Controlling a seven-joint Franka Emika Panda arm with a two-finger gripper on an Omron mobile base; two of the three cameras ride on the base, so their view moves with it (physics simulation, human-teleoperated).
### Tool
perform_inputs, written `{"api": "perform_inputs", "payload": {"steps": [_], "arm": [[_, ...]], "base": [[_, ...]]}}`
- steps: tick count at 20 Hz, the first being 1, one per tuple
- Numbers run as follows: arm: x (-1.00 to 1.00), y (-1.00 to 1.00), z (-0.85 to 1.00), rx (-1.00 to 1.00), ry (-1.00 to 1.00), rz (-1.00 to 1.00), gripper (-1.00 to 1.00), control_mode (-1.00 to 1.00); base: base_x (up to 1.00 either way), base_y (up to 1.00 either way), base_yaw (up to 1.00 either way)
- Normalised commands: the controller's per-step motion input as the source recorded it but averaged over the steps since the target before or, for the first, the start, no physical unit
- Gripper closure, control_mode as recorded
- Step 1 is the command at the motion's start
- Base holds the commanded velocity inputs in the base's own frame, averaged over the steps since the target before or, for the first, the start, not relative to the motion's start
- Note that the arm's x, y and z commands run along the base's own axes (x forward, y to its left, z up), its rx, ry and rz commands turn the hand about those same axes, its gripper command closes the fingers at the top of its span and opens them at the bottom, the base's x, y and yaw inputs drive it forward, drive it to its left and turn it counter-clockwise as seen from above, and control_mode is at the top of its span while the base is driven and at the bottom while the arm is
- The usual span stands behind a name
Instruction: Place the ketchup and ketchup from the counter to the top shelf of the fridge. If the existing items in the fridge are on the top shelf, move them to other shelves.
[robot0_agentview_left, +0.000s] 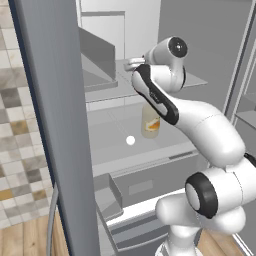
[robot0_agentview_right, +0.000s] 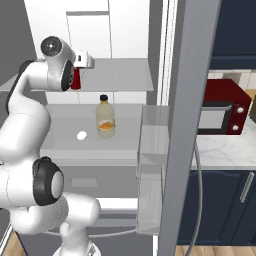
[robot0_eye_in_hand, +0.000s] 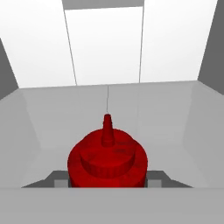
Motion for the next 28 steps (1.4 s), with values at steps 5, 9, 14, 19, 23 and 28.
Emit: {"api": "perform_inputs", "payload": {"steps": [5,9,14,19,23,28], "arm": [[0.61,0.0,0.0,0.0,0.0,-0.01,1.0,-1.0],[0.59,0.0,-0.12,0.0,0.0,0.0,1.0,-1.0],[0.24,0.0,-0.42,0.0,0.0,0.0,1.0,-1.0],[0.01,0.0,-0.37,0.0,-0.03,0.0,-1.0,-1.0],[0.0,0.0,-0.05,0.0,0.0,0.0,-1.0,-1.0],[0.0,0.0,0.0,0.0,0.0,0.0,-1.0,-1.0]], "base": [[0.0,0.0,0.0],[0.0,0.0,0.0],[0.0,0.0,0.0],[0.0,0.0,0.0],[0.0,0.0,0.0],[0.0,0.0,0.0]]}}
